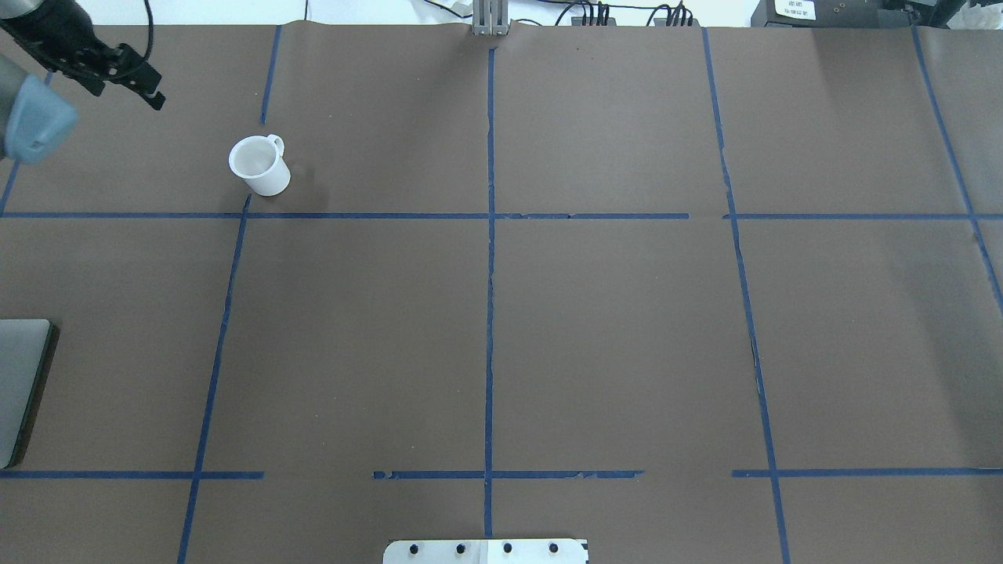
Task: Place cup on laptop
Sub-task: 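Reach the left gripper out over the white cup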
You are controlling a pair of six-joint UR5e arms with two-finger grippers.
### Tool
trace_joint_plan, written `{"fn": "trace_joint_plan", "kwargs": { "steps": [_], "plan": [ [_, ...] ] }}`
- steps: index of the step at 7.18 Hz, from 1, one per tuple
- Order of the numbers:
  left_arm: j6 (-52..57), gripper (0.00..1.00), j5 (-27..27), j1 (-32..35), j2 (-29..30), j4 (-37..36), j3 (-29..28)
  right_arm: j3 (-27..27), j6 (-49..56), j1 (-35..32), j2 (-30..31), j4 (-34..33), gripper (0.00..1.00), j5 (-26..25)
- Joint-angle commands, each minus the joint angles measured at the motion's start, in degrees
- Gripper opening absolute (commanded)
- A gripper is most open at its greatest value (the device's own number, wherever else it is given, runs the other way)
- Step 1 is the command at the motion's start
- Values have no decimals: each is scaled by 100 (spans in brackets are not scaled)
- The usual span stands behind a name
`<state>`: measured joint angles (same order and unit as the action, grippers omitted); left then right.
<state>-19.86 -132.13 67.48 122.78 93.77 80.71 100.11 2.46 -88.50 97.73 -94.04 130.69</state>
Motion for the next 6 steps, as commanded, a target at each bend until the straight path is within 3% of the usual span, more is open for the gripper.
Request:
{"fn": "trace_joint_plan", "kwargs": {
  "steps": [1, 3, 6],
  "plan": [
    [-1059, 100, 11, -435, 729, 987, -1166, 0, 0, 0, 0, 0, 100, 0],
    [-1300, 100, 457, -787, 1124, 1389, -2003, 0, 0, 0, 0, 0, 100, 0],
    [-1529, 99, 600, -1113, 1249, 1931, -2645, 0, 0, 0, 0, 0, 100, 0]
  ]
}}
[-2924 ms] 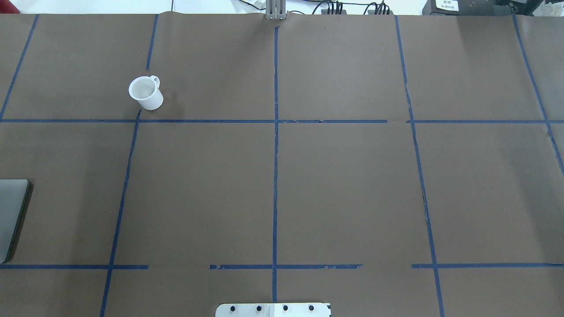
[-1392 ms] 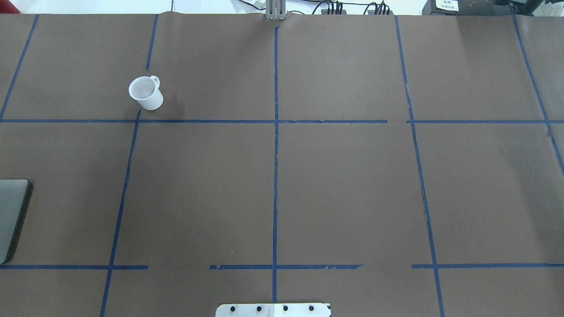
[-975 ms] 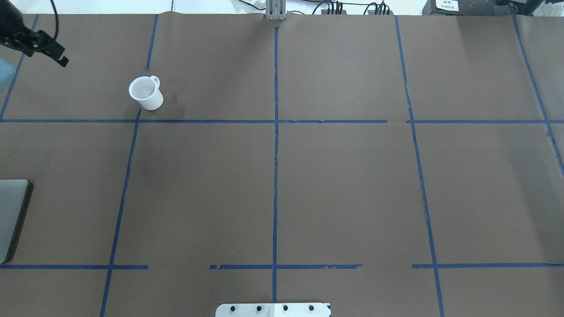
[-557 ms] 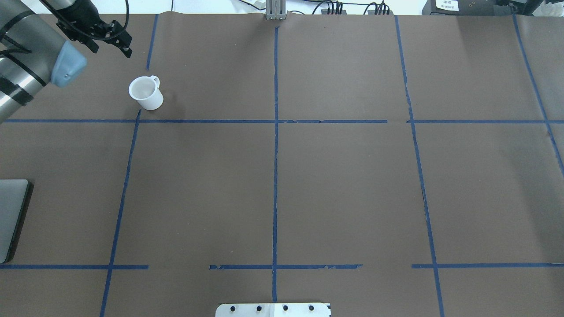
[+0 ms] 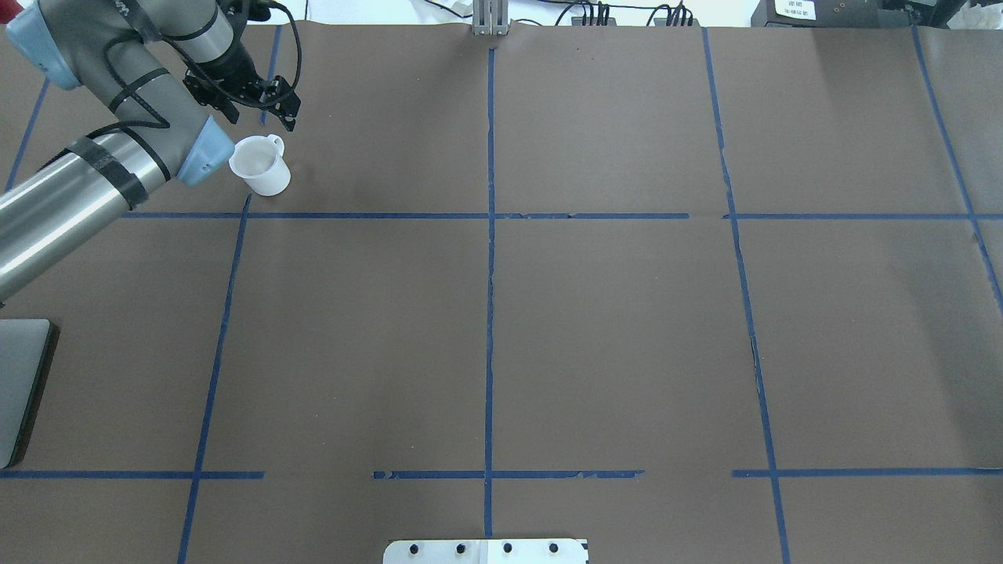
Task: Place cup on laptop
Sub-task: 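Reach the left gripper out over the white cup, then lower the left gripper, close it on the white cup and lift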
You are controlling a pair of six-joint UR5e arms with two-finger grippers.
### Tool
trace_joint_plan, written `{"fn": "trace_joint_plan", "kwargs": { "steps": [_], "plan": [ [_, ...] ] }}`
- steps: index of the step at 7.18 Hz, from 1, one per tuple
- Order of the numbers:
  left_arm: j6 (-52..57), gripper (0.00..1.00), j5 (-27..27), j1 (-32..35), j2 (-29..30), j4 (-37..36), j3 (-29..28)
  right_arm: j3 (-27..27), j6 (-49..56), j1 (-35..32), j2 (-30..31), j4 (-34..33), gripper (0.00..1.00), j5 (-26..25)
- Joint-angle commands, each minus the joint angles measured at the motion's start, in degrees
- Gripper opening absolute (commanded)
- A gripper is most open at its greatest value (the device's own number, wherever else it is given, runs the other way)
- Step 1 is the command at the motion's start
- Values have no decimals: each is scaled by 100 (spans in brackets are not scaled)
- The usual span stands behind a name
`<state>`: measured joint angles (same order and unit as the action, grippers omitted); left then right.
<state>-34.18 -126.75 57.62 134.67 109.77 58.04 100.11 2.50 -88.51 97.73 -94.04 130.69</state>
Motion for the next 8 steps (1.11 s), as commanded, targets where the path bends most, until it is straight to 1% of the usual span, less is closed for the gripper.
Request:
{"fn": "trace_joint_plan", "kwargs": {
  "steps": [1, 2, 3, 4, 5, 7, 8],
  "plan": [
    [-89, 98, 107, -172, 68, 421, -537, 0, 5, 0, 0, 0, 100, 0],
    [-72, 82, 107, -190, 68, 422, -591, 0, 5, 0, 0, 0, 100, 0],
    [-89, 42, 81, -199, 77, 405, -618, 0, -4, 0, 0, 0, 100, 0],
    [-115, 11, 20, -199, 138, 317, -618, 0, -4, 0, 0, 0, 100, 0],
    [-116, 0, -129, -199, 173, 125, -618, 0, 5, 0, 0, 0, 100, 0],
    [-124, 0, -183, -138, 270, 44, -592, 0, -4, 0, 0, 0, 100, 0],
    [-116, 0, -357, 54, 322, -226, -505, 0, 5, 0, 0, 0, 100, 0]
  ]
}}
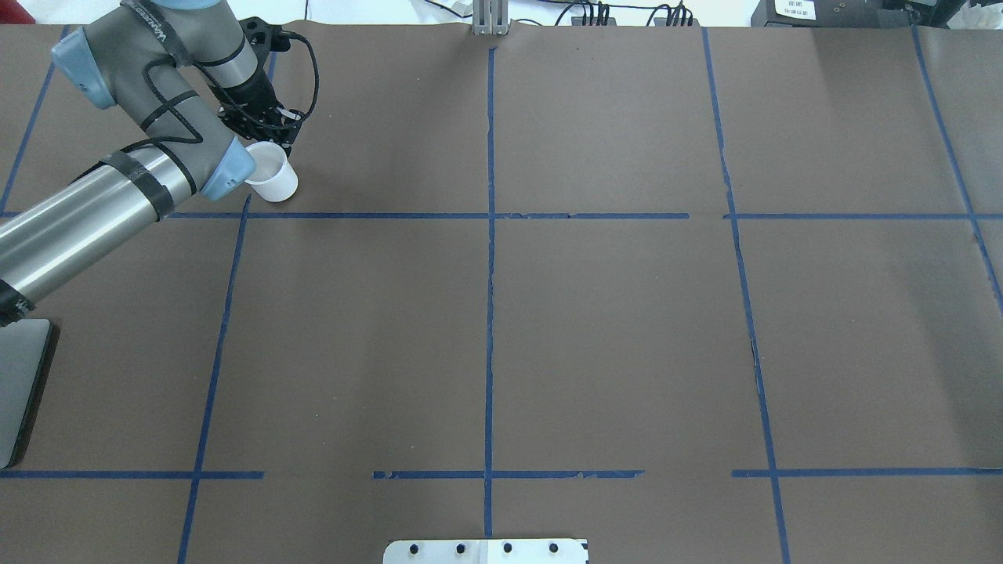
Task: Place cup on laptop
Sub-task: 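Lower the left gripper, close it on the white cup and lift, then carry the cup with the left gripper toward the silver laptop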
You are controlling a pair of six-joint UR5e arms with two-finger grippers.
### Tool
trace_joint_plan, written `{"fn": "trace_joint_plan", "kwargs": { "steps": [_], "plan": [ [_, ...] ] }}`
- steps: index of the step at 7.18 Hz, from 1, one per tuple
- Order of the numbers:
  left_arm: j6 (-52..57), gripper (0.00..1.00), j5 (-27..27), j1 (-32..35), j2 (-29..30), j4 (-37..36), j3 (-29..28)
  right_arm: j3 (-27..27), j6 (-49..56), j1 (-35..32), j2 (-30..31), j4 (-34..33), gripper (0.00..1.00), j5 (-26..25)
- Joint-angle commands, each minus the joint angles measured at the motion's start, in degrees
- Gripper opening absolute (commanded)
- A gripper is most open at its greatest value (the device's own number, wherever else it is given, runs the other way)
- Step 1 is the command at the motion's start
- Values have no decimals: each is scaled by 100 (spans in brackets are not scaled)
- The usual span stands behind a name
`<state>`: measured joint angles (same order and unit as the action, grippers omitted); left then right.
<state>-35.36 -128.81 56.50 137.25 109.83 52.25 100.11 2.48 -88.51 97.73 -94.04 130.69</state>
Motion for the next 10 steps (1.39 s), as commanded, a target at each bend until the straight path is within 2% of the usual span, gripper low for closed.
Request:
{"fn": "trace_joint_plan", "kwargs": {
  "steps": [1, 2, 3, 5, 6, 8, 9, 10],
  "plan": [
    [73, 0, -197, 369, 65, -713, 423, 0, 6, 0, 0, 0, 100, 0],
    [334, 0, -198, 562, -74, -1361, 923, 0, 6, 0, 0, 0, 100, 0],
    [781, 0, -198, 729, -484, -2194, 1737, 0, 6, 0, 0, 0, 100, -9],
    [1755, 0, -171, 1212, -1677, -3200, 3407, 0, 6, 0, 0, 0, 100, 0],
    [2457, 0, -162, 1467, -2284, -3492, 3954, 0, -2, 0, 0, 0, 100, -9],
    [3522, 0, -206, 1845, -3865, -3451, 4616, 0, -2, 0, 0, 0, 100, -9],
    [3527, 0, -215, 1926, -4499, -3216, 4897, 0, -2, 0, 0, 0, 100, -9],
    [3449, 0, -233, 1926, -5227, -2352, 4970, 0, -2, 0, 0, 0, 100, -9]
  ]
}}
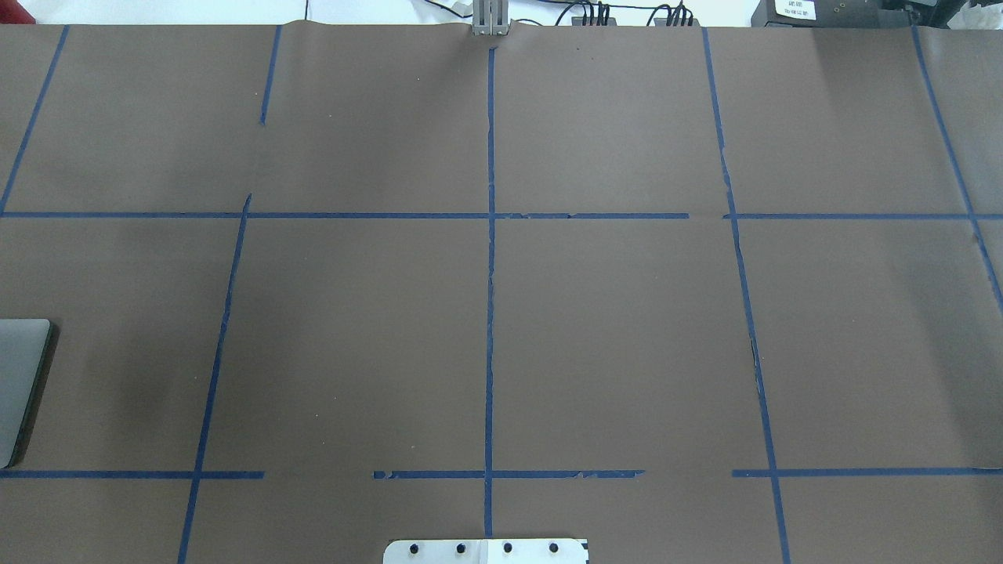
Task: Place cup on laptop
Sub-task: 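Carry the cup with the left gripper toward the silver laptop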
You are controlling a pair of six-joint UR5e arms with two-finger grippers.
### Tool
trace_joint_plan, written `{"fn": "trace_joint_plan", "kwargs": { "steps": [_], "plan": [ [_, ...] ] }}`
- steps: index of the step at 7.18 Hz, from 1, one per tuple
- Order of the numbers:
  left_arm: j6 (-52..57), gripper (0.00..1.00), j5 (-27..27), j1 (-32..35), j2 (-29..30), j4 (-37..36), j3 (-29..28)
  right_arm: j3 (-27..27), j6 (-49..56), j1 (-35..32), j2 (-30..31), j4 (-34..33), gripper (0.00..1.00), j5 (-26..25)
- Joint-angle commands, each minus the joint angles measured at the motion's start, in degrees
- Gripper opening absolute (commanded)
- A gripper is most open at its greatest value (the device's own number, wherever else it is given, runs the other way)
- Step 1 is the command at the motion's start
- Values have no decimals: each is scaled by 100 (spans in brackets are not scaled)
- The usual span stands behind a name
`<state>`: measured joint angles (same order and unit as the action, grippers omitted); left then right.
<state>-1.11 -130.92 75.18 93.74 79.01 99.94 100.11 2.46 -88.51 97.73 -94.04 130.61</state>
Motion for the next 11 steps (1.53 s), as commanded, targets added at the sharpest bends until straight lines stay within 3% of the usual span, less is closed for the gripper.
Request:
{"fn": "trace_joint_plan", "kwargs": {
  "steps": [1, 2, 4, 5, 7, 10, 11],
  "plan": [
    [-516, 0, -21, 49, -1423, 1826, 71, 0, 0, 0, 0, 0, 100, 0],
    [-1217, 0, -13, 41, -1602, 2603, -139, 0, 0, 0, 0, 0, 100, 0],
    [-1374, 0, 5, -3, -1692, 3748, -1086, 0, 0, 0, 0, 0, 100, 0],
    [-1409, 0, -4, -21, -1683, 4006, -1343, 0, 0, 0, 0, 0, 100, 9],
    [-2154, 0, -12, -361, -1683, 4376, -1346, 0, 0, 0, 0, 0, 100, 0],
    [-2244, 0, -21, -618, -1692, 4474, -1328, 0, 0, 0, 0, 0, 100, 9],
    [-2244, 12, -21, -714, -1692, 4474, -1337, 0, 0, 0, 0, 0, 100, 9]
  ]
}}
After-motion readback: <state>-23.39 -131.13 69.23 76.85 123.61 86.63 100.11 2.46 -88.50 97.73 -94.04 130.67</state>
